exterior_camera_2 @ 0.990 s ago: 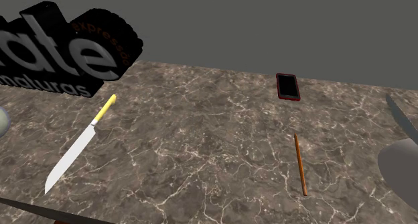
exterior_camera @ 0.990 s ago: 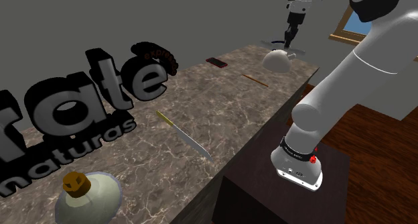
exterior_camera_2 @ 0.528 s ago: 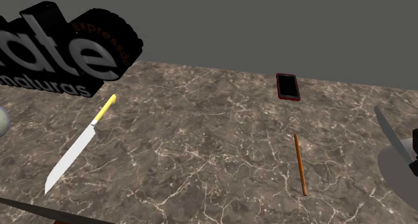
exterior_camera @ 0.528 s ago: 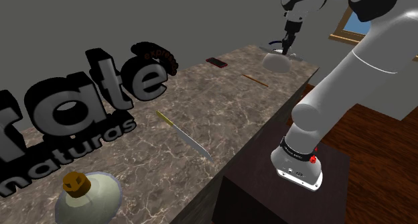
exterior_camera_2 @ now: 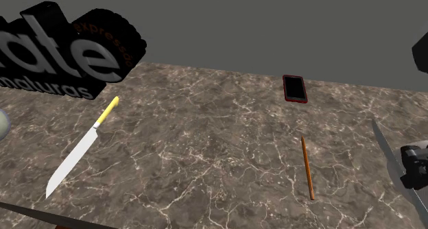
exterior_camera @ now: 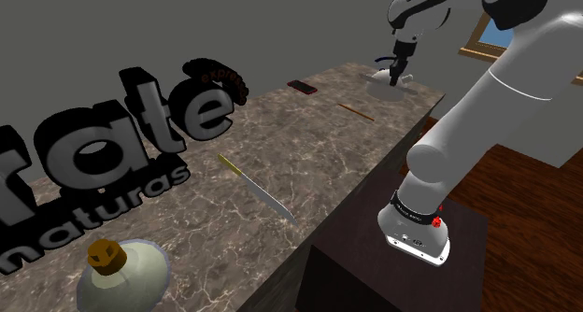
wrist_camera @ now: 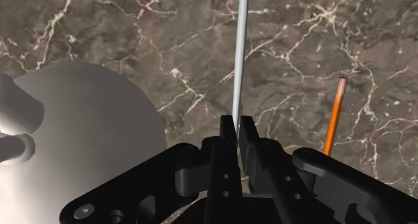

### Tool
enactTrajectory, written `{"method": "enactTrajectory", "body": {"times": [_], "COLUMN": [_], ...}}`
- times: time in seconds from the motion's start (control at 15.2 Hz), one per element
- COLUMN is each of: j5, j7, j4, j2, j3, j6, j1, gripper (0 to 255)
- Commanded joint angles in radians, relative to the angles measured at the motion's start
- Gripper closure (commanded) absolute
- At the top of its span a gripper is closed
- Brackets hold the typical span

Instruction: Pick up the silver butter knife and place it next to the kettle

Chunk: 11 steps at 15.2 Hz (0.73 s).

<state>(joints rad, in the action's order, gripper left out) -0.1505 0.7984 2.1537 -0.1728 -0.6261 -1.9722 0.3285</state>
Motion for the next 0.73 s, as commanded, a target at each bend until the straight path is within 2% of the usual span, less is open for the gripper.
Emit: {"method": "enactTrajectory", "body": {"times": [0.0,0.66], "j5": [0.007,0.039], "j7": [0.006,0.029], "j4": [0.014,0.097], "j2": [0.016,0.081], "j3": [-0.006,-0.024], "j6": [-0.029,-0.167], "j1": [0.000,0.000], "gripper": [255,255]}}
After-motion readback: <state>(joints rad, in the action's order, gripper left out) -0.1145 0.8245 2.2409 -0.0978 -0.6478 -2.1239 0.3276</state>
